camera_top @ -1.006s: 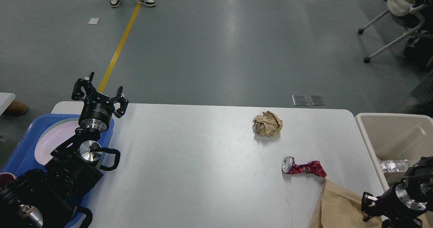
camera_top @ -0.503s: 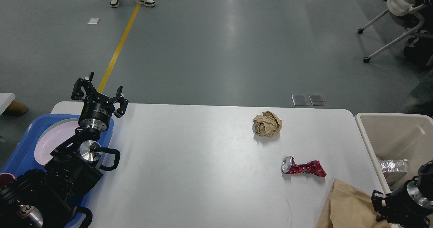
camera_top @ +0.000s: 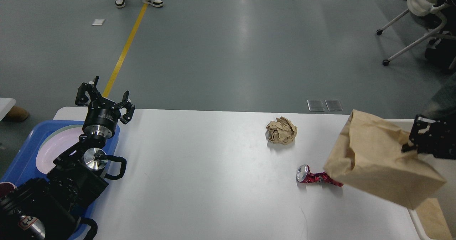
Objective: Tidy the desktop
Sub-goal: 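Grasp the large brown paper bag and drop it into the bin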
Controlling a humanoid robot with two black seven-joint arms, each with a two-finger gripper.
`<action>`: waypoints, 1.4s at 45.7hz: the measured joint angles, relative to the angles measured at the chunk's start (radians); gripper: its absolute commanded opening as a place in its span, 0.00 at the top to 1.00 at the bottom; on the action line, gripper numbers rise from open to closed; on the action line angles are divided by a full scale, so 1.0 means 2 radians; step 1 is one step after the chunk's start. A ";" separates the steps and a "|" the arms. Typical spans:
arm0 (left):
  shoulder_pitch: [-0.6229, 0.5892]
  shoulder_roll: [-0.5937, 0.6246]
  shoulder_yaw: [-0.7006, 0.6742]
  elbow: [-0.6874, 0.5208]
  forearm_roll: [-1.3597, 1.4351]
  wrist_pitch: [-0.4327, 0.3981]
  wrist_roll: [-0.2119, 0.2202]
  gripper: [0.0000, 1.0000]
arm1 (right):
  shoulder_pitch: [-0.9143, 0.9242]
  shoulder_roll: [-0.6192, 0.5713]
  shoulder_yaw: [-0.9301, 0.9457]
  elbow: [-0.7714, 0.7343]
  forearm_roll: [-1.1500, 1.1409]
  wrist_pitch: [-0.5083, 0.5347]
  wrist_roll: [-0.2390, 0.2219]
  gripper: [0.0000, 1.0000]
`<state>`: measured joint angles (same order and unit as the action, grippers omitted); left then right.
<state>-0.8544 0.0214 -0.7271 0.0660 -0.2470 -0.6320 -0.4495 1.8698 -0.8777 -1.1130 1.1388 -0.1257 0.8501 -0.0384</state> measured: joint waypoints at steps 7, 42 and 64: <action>0.000 0.000 0.000 0.000 0.000 0.000 0.000 0.04 | 0.073 0.002 0.005 -0.009 0.000 0.008 -0.001 1.00; 0.000 0.000 0.000 0.000 0.000 0.000 0.000 0.03 | -0.245 0.007 0.034 -0.203 0.042 -0.307 -0.001 0.87; 0.000 0.000 0.000 0.000 0.000 0.000 0.000 0.04 | -0.424 0.079 0.049 -0.312 0.062 -0.390 0.000 0.00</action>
<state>-0.8544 0.0210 -0.7271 0.0660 -0.2470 -0.6320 -0.4495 1.0226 -0.7199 -1.0143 0.5144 -0.0015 0.0707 -0.0381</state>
